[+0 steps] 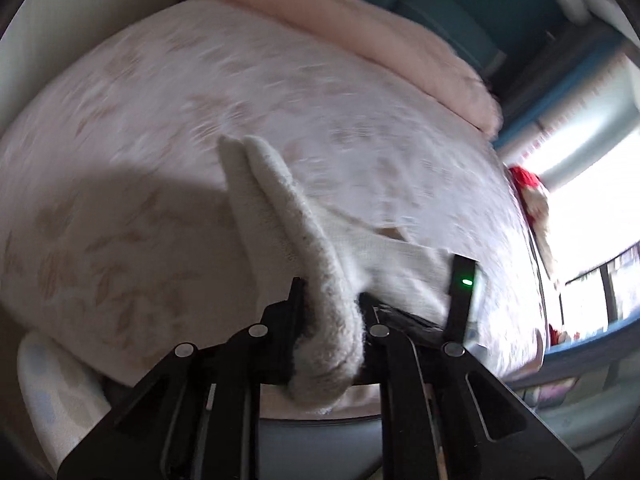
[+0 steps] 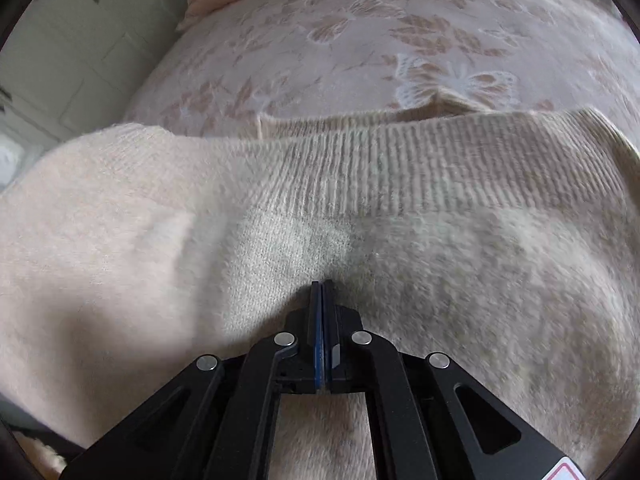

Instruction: Fold small clothes

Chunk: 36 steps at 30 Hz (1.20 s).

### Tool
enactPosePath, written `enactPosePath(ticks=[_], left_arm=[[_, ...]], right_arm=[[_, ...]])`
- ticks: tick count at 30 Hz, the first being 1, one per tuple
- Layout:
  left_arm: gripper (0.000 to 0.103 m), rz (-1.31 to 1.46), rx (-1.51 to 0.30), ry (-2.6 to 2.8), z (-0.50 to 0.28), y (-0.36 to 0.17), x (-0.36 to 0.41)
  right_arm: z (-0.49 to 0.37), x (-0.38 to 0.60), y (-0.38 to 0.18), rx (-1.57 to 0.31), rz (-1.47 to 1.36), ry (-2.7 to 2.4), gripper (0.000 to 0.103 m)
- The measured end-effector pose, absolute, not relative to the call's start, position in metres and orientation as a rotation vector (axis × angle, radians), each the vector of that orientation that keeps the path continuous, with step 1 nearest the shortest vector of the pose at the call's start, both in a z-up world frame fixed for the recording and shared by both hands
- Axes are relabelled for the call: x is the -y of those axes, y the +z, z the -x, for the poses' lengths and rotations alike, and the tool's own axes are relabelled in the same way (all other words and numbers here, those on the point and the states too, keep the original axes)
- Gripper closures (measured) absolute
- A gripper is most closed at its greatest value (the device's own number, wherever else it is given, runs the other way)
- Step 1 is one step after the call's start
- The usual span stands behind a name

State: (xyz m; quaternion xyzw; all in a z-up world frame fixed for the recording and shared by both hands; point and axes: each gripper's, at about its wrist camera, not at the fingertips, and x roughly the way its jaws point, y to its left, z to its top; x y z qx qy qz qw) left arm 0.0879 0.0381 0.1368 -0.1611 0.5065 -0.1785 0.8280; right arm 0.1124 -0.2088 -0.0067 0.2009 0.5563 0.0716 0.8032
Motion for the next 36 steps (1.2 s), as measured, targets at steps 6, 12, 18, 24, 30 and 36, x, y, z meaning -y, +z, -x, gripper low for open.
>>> enactPosePath(ticks=[6,12,18,24,30,36], left_arm=[[0.089,0.133,-1.048,-0.611,-0.063,0.167,0.098],[0.064,-0.023,-1.096,-0.722,-0.026,0.113,0.189],[0.017,-0.082,-1.030,-0.640,0.015,0.105,0.137],[0.016,-0.174,-1.012,-0.510,0.023,0.099,0.075],[0.016,-0.180,-1.068,-0.462,0.034,0.078,0.056],[0.016,-0.196,-1.041,-0.473,0.038,0.085,0.064]], right_arm=[[-0.044,0.302,0.051,-1.009,-0.546,0.070,0.098],[0.025,0.387,0.053,-0.996,-0.576,-0.076,0.075],[0.046,0.391,0.057,-0.956,-0.607,-0.012,0.039],[0.012,0.348,0.032,-1.078,-0.609,0.083,0.032],[-0.005,0.313,0.002,-1.162,-0.734,0.155,0.031],[-0.023,0.293,0.061,-1.034,-0.611,0.157,0.085]])
